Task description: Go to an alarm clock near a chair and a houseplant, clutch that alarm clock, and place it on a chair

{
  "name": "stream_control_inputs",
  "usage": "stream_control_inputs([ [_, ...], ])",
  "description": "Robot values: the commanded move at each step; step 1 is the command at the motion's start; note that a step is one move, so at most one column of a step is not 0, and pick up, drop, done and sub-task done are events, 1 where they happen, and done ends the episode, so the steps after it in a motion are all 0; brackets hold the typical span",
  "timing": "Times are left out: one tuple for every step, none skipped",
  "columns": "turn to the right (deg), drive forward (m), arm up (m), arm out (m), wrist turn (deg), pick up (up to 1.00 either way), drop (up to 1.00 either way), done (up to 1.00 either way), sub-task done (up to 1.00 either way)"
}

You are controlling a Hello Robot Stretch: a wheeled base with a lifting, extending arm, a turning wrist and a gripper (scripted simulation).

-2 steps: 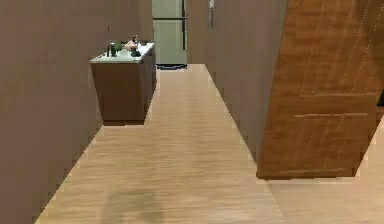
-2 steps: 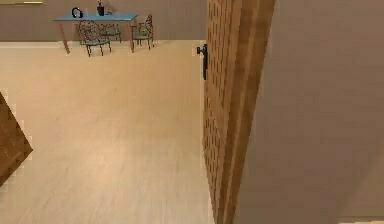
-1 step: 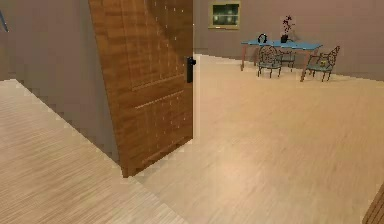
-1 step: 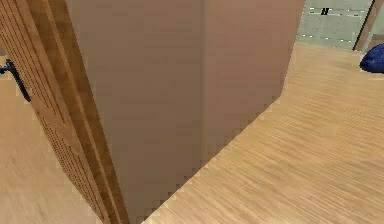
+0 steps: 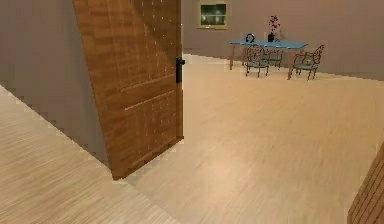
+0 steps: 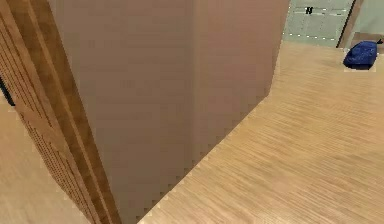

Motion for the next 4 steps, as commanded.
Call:
stream_control_inputs([
  [0.0,0.6,0.0,0.0,0.0,0.0,0.0,0.0,0.0],
  [27.0,0.0,0.0,0.0,0.0,0.0,0.0,0.0,0.0],
  [0.0,1.0,0.0,0.0,0.0,0.0,0.0,0.0,0.0],
  [0.0,1.0,0.0,0.0,0.0,0.0,0.0,0.0,0.0],
])
